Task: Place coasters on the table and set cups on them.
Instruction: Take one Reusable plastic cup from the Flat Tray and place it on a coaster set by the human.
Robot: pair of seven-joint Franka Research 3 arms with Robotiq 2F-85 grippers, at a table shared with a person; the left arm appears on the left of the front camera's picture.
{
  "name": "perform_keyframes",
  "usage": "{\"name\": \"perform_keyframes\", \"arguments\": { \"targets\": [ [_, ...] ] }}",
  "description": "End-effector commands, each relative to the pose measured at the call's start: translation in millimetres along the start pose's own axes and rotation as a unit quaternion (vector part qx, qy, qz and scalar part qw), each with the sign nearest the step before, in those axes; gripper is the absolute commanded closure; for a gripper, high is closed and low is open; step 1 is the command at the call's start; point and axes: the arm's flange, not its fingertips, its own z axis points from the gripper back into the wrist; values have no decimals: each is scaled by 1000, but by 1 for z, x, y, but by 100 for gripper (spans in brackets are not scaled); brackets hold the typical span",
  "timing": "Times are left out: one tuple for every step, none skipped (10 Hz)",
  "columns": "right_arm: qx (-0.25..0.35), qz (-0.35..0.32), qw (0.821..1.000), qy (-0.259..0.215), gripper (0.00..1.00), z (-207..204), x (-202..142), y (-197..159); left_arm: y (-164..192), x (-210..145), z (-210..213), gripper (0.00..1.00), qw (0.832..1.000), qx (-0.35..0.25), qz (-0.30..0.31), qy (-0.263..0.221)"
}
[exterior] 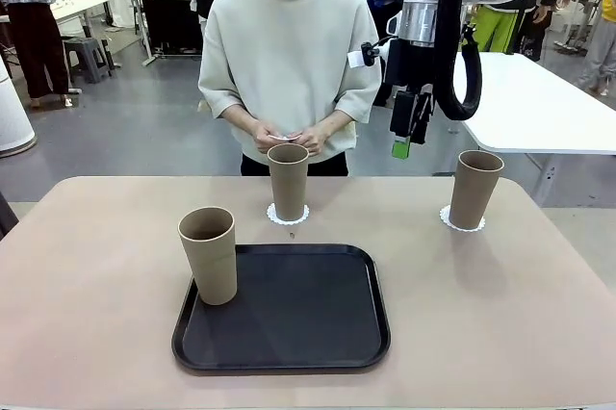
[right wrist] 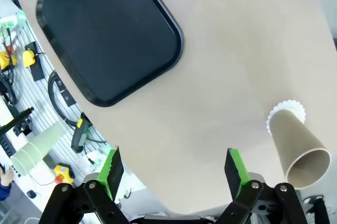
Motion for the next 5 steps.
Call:
{"name": "perform_keyframes", "arguments": {
  "targets": [
    [-5, 2, 1000, 6, 0, -1, -1, -2, -2, -1, 1, 0, 1000, -7, -5, -3],
    [-5, 2, 1000, 6, 0, -1, -1, -2, -2, -1, 1, 0, 1000, -7, -5, -3],
    [-5, 2, 1000, 6, 0, -1, -1, -2, -2, -1, 1, 0, 1000, -7, -5, -3],
    [-5, 2, 1000, 6, 0, -1, -1, -2, -2, -1, 1, 0, 1000, -7, -5, -3],
    [-5, 2, 1000, 6, 0, -1, -1, -2, -2, -1, 1, 0, 1000, -7, -5, -3]
  ]
}}
